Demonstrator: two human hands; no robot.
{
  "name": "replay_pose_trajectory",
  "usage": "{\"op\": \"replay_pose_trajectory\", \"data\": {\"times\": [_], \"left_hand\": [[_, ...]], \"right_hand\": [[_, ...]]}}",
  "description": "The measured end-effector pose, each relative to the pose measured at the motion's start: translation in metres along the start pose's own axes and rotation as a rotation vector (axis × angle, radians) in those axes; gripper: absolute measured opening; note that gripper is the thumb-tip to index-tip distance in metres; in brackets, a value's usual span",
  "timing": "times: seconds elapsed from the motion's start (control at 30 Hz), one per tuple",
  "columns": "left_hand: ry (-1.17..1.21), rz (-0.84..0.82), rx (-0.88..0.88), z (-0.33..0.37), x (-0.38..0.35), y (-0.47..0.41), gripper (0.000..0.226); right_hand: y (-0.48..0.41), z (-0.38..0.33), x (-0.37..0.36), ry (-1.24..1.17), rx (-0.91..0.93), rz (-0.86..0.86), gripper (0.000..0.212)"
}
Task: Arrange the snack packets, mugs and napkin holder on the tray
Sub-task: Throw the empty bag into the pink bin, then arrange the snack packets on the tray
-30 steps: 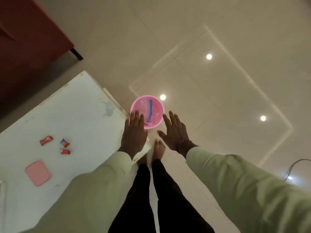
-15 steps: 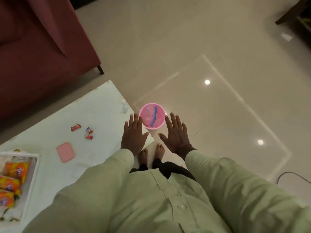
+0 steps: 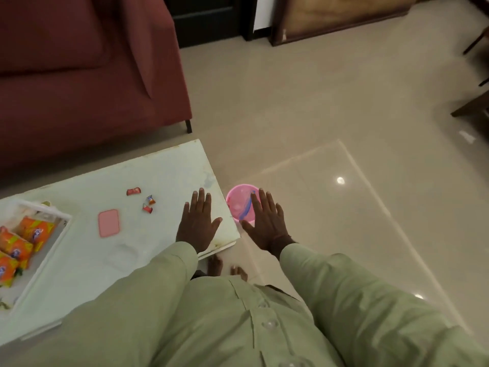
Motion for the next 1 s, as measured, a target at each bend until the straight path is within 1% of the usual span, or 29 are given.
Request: {"op": "replay_pose_trajectory", "data": {"times": [0.13, 0.23, 0.4, 0.57, 0.73, 0.83, 0.93, 1.0], "left_hand": [[0.086, 0.075, 0.12, -0.01, 0.0, 0.032, 0.074], [0.107, 0.136, 0.243, -0.028, 0.006, 0.061, 0.074], [0.125, 0.23, 0.446, -0.079, 0.023, 0.114, 0.074], [0.155, 0.299, 0.575, -0.136, 0.033, 0.175, 0.075], [0.181, 0.31, 0.648, -0.205, 0.037, 0.244, 0.075], [0.153, 0.271, 0.659, -0.253, 0.042, 0.29, 0.075], [0.13, 0.268, 0.667, -0.304, 0.049, 0.332, 0.074], [0.131, 0.257, 0.676, -0.33, 0.054, 0.352, 0.074]], "right_hand": [[0.004, -0.022, -0.001, 0.005, 0.1, -0.017, 0.085], [0.002, -0.05, -0.005, 0.009, 0.204, -0.029, 0.085], [-0.002, -0.118, -0.004, 0.051, 0.426, -0.03, 0.086], [0.005, -0.198, -0.003, 0.065, 0.551, -0.015, 0.087], [0.031, -0.292, -0.023, 0.081, 0.602, 0.009, 0.087], [0.056, -0.356, -0.037, 0.051, 0.597, -0.012, 0.088], [0.081, -0.42, -0.051, 0.019, 0.599, -0.003, 0.088], [0.092, -0.451, -0.055, 0.005, 0.591, -0.01, 0.088]]}}
Point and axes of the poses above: each hand's wrist, its own y-axis away from the middle knuckle, its own x-axis out of the back of the hand, z = x × y, the point moved 3 cm from there along -y, towards the middle knuckle, and after that the axes turned 12 degrees about y, right-handed, at the moved point
